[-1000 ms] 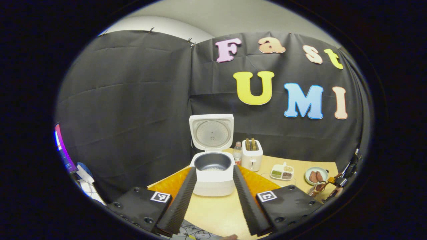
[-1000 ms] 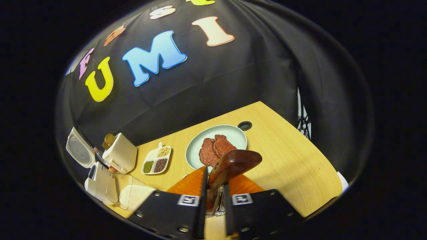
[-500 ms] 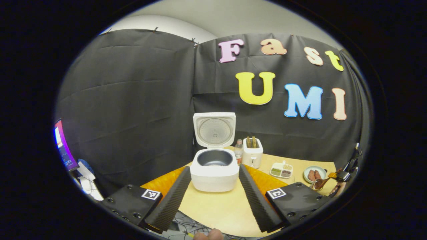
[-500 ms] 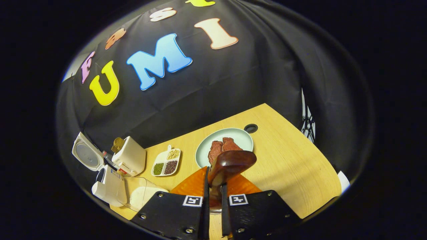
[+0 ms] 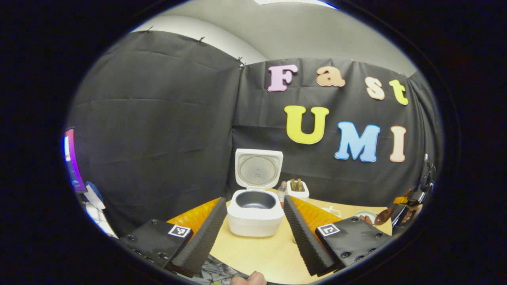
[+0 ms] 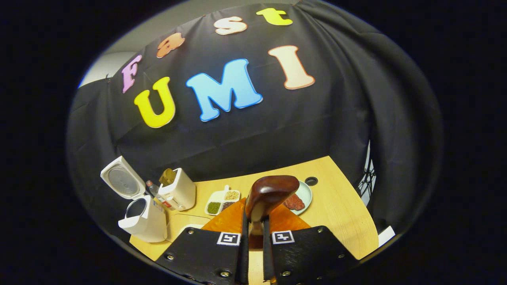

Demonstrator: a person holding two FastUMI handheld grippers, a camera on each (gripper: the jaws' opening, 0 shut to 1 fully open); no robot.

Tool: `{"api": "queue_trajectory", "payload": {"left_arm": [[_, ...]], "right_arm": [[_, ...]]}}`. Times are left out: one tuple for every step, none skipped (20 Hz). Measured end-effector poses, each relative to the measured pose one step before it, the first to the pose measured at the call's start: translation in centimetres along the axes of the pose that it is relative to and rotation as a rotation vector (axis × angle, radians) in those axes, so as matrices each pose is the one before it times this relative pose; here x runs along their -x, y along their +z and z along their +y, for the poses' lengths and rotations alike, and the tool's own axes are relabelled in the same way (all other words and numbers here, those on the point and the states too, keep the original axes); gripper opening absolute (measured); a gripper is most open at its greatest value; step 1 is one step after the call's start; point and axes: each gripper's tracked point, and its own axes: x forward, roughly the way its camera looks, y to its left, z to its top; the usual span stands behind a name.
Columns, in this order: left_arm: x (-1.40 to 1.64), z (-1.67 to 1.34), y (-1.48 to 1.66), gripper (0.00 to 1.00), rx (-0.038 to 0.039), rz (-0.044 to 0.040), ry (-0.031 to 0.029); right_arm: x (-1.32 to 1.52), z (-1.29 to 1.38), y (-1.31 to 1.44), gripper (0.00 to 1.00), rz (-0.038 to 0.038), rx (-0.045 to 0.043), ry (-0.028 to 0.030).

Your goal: Close the left gripper, press the button to open the rice cooker; take a wooden spoon from the chopstick holder with the right hand, scoop a spoonful of rice and pour it into the rice cooker, then put the wooden spoon back into the chopstick holder.

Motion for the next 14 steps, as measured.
{"api": "queue_trajectory", "payload": {"left_arm": [[0.34, 1.045, -0.072, 1.0, 0.01839, 0.00168, -0.00883], [0.489, 1.097, 0.152, 0.98, 0.01633, 0.00121, -0.0115], [0.151, 1.203, 0.064, 0.96, 0.01075, -0.0022, -0.01078], [0.343, 1.021, -0.092, 0.97, 0.00746, 0.00628, -0.01099], [0.153, 0.932, -0.477, 0.97, 0.00505, 0.00979, -0.01515], [0.019, 0.795, -0.108, 0.96, 0.00694, -0.00237, -0.00951], [-0.178, 0.882, 0.145, 0.94, 0.00458, 0.00283, -0.00012], [-0.118, 0.788, 0.241, 0.94, 0.00553, 0.00172, 0.00289], [-0.266, 0.466, 0.423, 0.94, 0.00507, -0.00939, 0.00222], [-0.383, 0.341, 0.305, 0.94, -0.00359, -0.0037, 0.00437], [-0.646, 0.535, -0.278, 0.94, -0.01345, 0.00479, 0.01383], [-0.638, 0.587, -0.265, 0.94, -0.01508, 0.01041, 0.02358], [-1.007, 0.543, -0.532, 1.0, -0.00582, 0.01113, 0.02168], [-0.833, 0.047, -0.098, 0.97, 0.00526, 0.01065, 0.01298]], "right_arm": [[0.694, 1.816, 0.075, 0.15, -0.00408, 0.01035, 0.0083], [0.556, 1.904, 0.023, 0.15, -0.00318, 0.00724, 0.00878], [0.428, 2.11, -0.28, 0.15, -0.00072, 0.00691, 0.01369], [0.164, 2.026, -0.426, 0.15, 0.00464, 0.00825, 0.01459], [-0.18, 1.89, -0.51, 0.15, -0.00154, 0.01044, 0.01298], [-0.416, 1.594, -0.491, 0.15, 0.00387, 0.01227, 0.00514], [-0.626, 1.355, -0.919, 0.15, 0.01551, 0.00916, 0.00482], [-0.623, 1.15, -0.629, 0.14, 0.01519, 0.01081, 0.00261], [-0.974, 1.103, -0.719, 0.15, 0.01596, 0.00778, 0.00274], [-1.144, 0.944, -0.608, 0.15, 0.01701, 0.00374, 0.00553], [-1.5, 0.923, -0.815, 0.15, 0.02058, 0.00714, 0.00647], [-1.666, 0.72, -0.828, 0.15, 0.03129, 0.00833, 0.00756], [-1.699, 0.753, -0.78, 0.14, 0.02316, 0.00842, 0.0098], [-1.834, 0.295, -0.622, 0.14, 0.0208, 0.01337, -0.00021]]}}
